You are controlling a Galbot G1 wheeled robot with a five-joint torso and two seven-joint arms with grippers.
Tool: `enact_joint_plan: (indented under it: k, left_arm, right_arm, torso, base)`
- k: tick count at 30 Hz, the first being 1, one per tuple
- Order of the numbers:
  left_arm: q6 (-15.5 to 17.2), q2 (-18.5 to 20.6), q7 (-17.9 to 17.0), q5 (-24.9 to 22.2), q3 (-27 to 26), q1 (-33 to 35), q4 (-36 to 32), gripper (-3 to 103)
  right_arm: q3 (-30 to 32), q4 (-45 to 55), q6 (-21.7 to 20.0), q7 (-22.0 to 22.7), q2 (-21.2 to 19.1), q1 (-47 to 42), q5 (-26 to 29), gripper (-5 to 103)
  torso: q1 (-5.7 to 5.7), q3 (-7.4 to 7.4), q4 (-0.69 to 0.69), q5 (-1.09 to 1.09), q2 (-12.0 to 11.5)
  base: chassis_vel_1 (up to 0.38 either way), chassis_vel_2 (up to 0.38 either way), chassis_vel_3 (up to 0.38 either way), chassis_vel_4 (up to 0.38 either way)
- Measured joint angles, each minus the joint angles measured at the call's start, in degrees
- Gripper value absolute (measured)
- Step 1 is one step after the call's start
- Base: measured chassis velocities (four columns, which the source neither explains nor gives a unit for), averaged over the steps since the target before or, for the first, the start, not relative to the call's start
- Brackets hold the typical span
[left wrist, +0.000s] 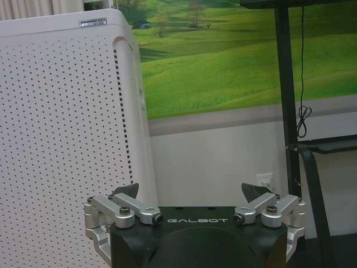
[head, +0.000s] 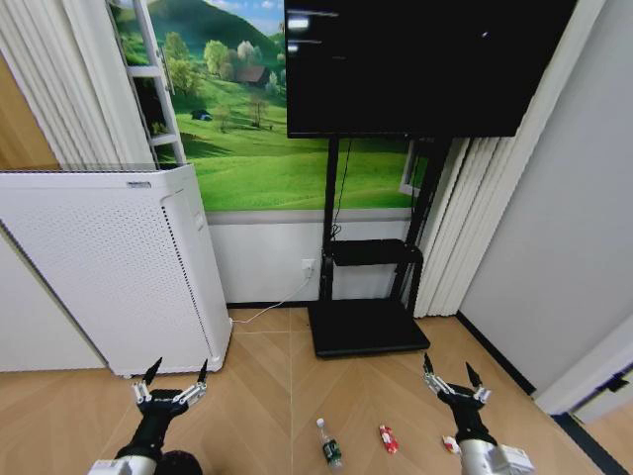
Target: Pick up the trash bin and place the garbage on the floor into it.
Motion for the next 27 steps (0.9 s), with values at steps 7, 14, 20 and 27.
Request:
enact_joint_plan:
  k: [7, 14, 20, 27]
  left_arm:
    - [-0.3, -0.8, -0.9, -2.4, -0.4, -0.1, 0.2, 100]
    - [0.0, -0.9, -1.4, -4.0, -0.9, -0.6, 0.7, 100]
    - [0.5, -0.9, -1.5, -4.3, -0.9, -0.7, 0.7, 100]
    - [1.4, -0.9, -2.1, -6.0, -1.0, -0.7, 0.9, 100]
  right_arm:
    - [-0.4, -0.9, 0.0, -0.2, -0.7, 0.3, 0.1, 100]
    - [-0.4, -0.6, -0.8, -0.2, -1.7, 1.0, 0.7, 100]
    - [-0.3, -1.0, -0.8, -0.2, -1.8, 1.1, 0.9, 100]
    - [-1.0, -1.3, -0.8, -0.2, -1.7, 1.1, 0.6, 100]
  torso:
    - [-1.05, -1.4, 0.0, 0.0, -2.5]
    - [-1.7, -2.41, 0.01, 0.0, -4.1]
    - [-2.11, -3.14, 0.0, 0.0, -5.2]
    - [-2.78, -4.3, 0.0, 0.0, -7.1]
  base:
    - [0.0, 0.0, 0.0, 0.0]
    - [0.0, 0.0, 0.0, 0.0]
    - [0.0, 0.0, 0.0, 0.0]
    - [0.0, 0.0, 0.0, 0.0]
